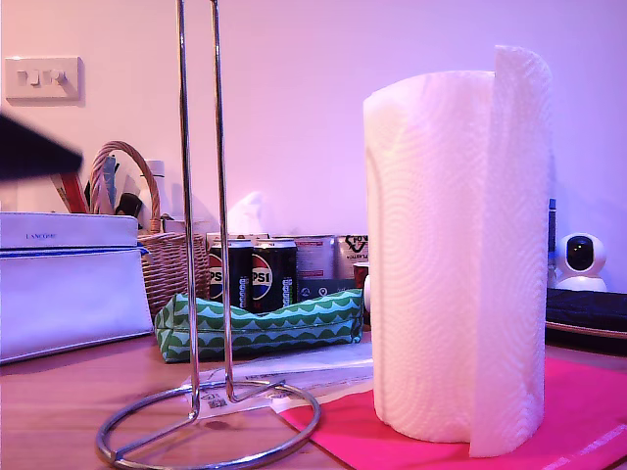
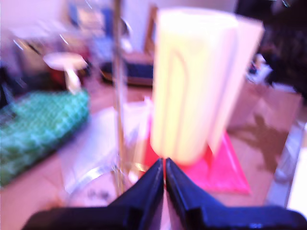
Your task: Insert the paper towel roll into the metallic stand.
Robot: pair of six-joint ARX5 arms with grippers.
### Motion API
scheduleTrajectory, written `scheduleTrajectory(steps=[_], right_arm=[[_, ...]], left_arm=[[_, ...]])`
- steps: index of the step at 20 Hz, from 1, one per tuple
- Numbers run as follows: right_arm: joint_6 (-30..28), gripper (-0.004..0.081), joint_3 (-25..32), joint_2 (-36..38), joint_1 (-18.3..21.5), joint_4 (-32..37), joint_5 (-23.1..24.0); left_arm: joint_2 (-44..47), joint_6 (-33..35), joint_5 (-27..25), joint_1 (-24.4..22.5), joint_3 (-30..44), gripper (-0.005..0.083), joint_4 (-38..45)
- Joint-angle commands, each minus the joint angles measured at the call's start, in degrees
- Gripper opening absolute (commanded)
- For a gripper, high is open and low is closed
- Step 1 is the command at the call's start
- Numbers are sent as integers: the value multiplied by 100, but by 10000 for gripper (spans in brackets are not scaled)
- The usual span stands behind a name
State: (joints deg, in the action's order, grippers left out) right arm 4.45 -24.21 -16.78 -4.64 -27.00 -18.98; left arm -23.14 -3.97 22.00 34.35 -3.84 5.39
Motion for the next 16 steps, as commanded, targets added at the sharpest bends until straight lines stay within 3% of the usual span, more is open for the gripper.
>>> scheduleTrajectory(steps=[1, 3, 9, 16], right_arm=[[-17, 2, -44, -33, -33, 68, -15], [-17, 2, -44, -33, -33, 101, -15], [-11, 2, -46, -33, -33, 103, -17], [-13, 2, -44, -31, -33, 103, -15]], left_arm=[[-358, 0, -138, 107, 153, 140, 216], [-861, 7, -321, 236, 153, 258, 688], [-2586, 7, -785, 407, 153, 274, 2153], [-4374, -103, -883, 407, 144, 274, 4214]])
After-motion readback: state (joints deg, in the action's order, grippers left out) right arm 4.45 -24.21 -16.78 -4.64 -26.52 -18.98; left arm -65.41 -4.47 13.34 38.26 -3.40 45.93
